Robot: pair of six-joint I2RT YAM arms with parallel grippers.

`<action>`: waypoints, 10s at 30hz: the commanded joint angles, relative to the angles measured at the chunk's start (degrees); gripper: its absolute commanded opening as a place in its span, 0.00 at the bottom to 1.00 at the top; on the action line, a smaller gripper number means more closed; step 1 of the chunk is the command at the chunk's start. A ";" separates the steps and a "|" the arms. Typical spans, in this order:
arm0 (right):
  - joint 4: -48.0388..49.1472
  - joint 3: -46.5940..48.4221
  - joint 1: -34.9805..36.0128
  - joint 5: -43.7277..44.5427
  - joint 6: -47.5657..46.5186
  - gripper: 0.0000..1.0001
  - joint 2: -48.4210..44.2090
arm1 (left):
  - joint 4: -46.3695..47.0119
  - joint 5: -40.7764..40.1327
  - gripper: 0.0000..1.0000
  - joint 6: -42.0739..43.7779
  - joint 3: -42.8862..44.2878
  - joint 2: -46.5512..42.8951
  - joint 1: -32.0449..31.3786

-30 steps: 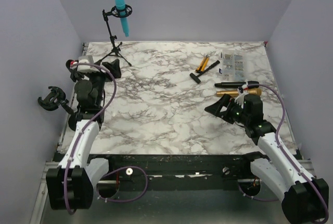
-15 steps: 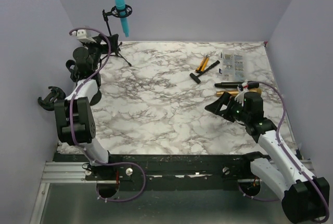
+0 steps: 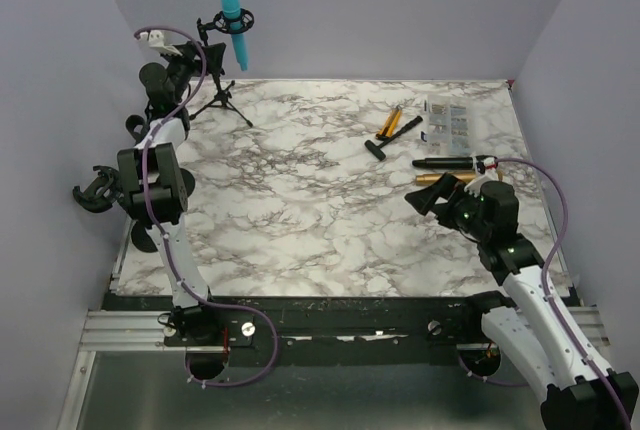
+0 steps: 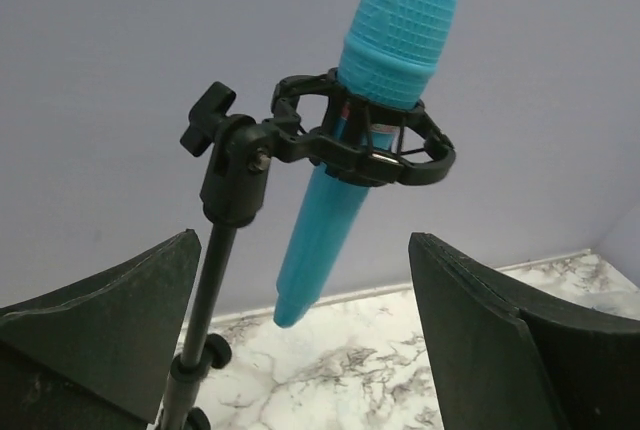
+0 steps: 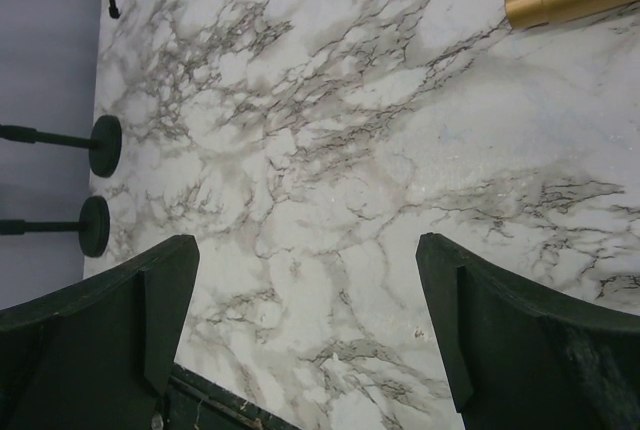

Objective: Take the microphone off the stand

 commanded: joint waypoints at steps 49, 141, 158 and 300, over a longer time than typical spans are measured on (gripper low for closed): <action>-3.29 5.13 0.36 7.10 -5.73 1.00 5.02 | 3.59 -47.41 0.00 19.74 -35.36 -22.73 -34.40; -23.55 49.54 39.67 21.51 -16.12 1.00 24.51 | -50.77 10.74 0.97 6.14 -30.61 -63.47 -28.36; -19.53 55.49 40.07 19.77 -20.53 0.73 30.77 | -47.35 10.58 0.97 3.69 -36.09 -63.23 -24.25; 13.33 5.79 -42.69 4.48 27.48 0.70 42.28 | -46.12 10.70 0.97 2.35 -37.70 -66.03 -24.34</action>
